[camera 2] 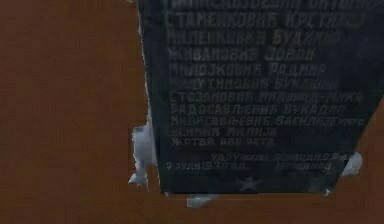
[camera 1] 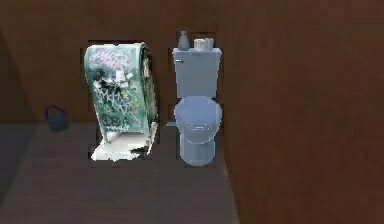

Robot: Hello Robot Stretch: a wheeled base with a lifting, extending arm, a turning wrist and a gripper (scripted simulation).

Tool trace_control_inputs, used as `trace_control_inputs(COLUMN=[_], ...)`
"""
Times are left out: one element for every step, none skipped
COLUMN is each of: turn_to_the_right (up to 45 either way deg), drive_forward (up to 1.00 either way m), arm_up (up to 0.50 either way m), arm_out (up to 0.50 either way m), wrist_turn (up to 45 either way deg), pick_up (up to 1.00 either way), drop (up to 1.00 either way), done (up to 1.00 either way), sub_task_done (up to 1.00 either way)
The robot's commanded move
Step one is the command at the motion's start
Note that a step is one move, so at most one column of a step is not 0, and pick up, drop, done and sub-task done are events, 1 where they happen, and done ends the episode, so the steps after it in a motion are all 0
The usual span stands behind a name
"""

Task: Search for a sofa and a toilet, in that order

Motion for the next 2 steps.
trace_control_inputs(turn_to_the_right=[0.0, 0.0], drive_forward=[0.7, 0.0], arm_up=[0.0, 0.0], arm_out=[0.0, 0.0], wrist_turn=[0.0, 0.0], pick_up=[0.0, 0.0], drop=[0.0, 0.0], done=[0.0, 1.0], sub_task_done=[0.0, 0.0])
